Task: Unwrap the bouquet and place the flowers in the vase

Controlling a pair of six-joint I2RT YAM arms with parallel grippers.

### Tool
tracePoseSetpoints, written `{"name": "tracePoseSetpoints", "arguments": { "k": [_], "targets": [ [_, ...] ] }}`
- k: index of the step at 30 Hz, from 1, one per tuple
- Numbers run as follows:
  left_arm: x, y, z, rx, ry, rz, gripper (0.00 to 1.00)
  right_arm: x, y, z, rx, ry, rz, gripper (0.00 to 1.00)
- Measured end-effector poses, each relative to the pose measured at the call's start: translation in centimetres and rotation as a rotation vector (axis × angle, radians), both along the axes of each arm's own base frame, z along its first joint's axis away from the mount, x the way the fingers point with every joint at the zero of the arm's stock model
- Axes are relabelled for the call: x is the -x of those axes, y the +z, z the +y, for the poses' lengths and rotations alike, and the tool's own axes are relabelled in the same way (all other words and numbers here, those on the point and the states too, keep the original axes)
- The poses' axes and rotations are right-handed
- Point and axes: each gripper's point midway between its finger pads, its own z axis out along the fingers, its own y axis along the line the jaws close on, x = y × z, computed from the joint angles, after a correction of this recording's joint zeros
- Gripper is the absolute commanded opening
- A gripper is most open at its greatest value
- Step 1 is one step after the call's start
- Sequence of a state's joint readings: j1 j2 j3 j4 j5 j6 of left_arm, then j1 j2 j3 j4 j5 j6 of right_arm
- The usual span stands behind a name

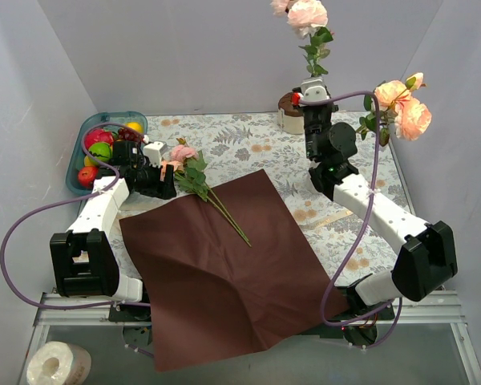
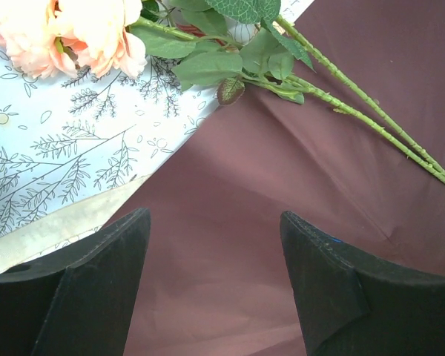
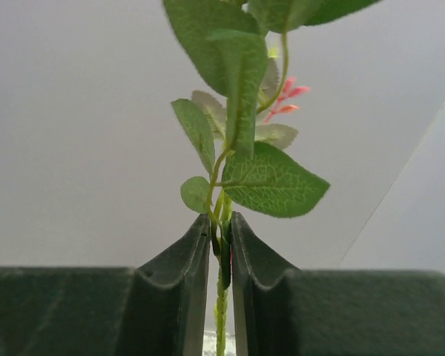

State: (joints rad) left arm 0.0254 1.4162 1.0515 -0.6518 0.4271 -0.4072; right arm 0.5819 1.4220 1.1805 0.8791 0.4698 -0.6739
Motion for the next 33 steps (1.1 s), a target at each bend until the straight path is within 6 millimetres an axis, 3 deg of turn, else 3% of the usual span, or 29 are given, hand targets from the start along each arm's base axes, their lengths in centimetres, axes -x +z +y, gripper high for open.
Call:
{"name": "tracePoseSetpoints", "arguments": {
  "k": [13,14,16,17,18,21,25,30,33],
  "targets": [
    [0.0,-0.1,0.2,-0.005,-0.002,0.001,0.70,-1.1,-2.2,-1.3,-0.088,-0.065,0.079,0.22],
    [0.0,-0.1,0.2,-0.006,-0.003,0.000,0.69,-1.0,-2.5,-1.4,-0.091,-0.072,0.080,0.25],
    [0.0,-0.1,0.2,-0.006,-0.003,0.000,0.69,-1.0,-3.2,-1.7,-0.093,-0.086,0.087,0.47],
    [0.0,-0.1,0.2,-0.006,-0.003,0.000,0.69,-1.0,-3.6,-1.9,-0.093,-0.098,0.092,0.62],
    [0.0,-0.1,0.2,-0.006,-0.002,0.000,0.70,-1.0,-4.1,-2.1,-0.098,-0.105,0.099,0.88],
    [0.0,-0.1,0.2,-0.006,-0.003,0.003,0.69,-0.9,-5.2,-3.1,-0.112,-0.158,0.124,0.93],
    [0.1,-0.1,0.3,-0.010,-0.007,0.003,0.69,0.0,-5.3,-4.6,-0.152,-0.214,0.125,0.95],
    [-0.2,-0.2,0.3,-0.009,-0.008,0.007,0.69,1.9,-3.2,-5.7,-0.224,-0.208,0.083,0.96],
    [-0.1,-0.3,0.3,-0.009,-0.008,0.014,0.69,3.3,-1.7,-4.5,-0.251,-0.140,0.056,0.97]
  ]
}}
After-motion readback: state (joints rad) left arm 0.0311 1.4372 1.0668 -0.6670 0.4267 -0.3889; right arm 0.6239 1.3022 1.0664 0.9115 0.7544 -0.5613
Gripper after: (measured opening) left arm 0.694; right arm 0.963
